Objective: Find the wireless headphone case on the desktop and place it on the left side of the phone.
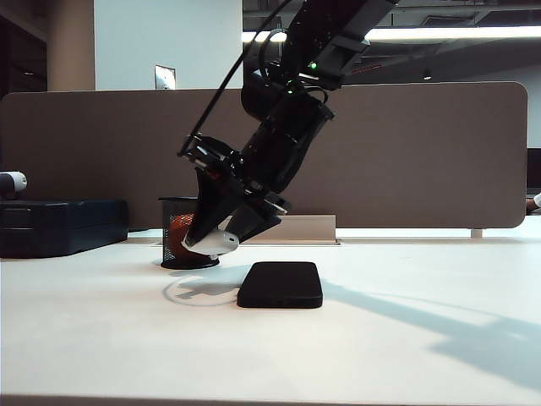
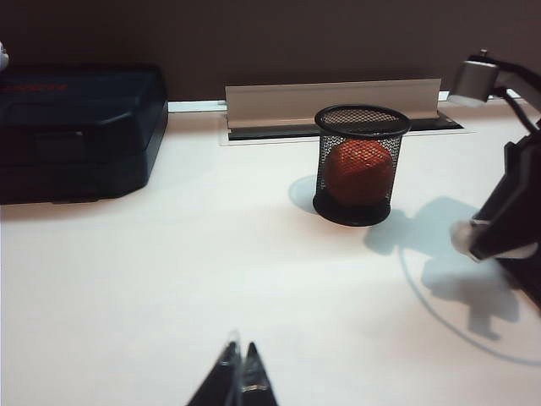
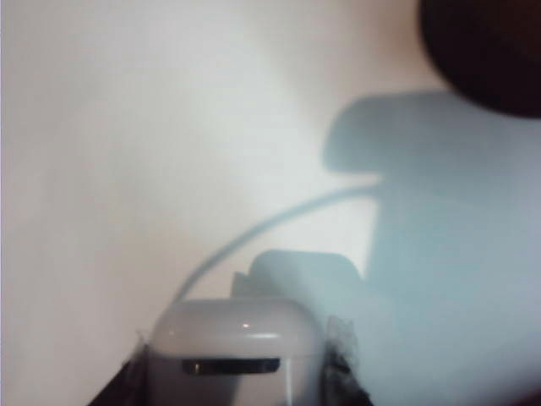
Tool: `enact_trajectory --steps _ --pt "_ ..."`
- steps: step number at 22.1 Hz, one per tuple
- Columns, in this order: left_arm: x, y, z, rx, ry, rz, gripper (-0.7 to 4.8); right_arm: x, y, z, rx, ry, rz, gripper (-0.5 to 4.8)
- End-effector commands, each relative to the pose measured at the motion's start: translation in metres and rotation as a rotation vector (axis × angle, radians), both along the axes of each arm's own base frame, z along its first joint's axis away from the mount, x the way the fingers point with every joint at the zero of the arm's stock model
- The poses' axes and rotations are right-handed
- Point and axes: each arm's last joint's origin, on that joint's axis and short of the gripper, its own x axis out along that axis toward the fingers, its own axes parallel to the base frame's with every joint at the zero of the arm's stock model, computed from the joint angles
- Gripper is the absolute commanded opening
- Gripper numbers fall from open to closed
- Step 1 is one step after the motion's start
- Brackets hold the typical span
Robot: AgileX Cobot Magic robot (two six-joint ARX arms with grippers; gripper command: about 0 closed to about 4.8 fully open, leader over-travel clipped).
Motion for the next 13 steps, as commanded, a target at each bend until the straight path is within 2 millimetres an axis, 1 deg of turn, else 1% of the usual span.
enact_trajectory --steps 1,6,8,13 --pt "0.000 0.000 0.002 -0.004 -0.011 -0.002 -0.05 0.001 0.010 0.004 0.005 -0.112 -0.028 -0.02" --pt "0.000 0.000 0.002 -0.004 -0.011 -0.002 -0.05 -0.003 0.020 0.000 -0.022 -0.165 -0.037 -0.02" --pt "0.000 0.000 0.002 -0.004 -0.011 -0.002 -0.05 -0.009 0.023 -0.010 -0.059 -0.169 -0.041 -0.02" --pt "0.000 0.000 0.002 -0.004 -0.011 -0.002 -0.05 -0.015 0.017 -0.034 -0.114 -0.151 -0.057 -0.02"
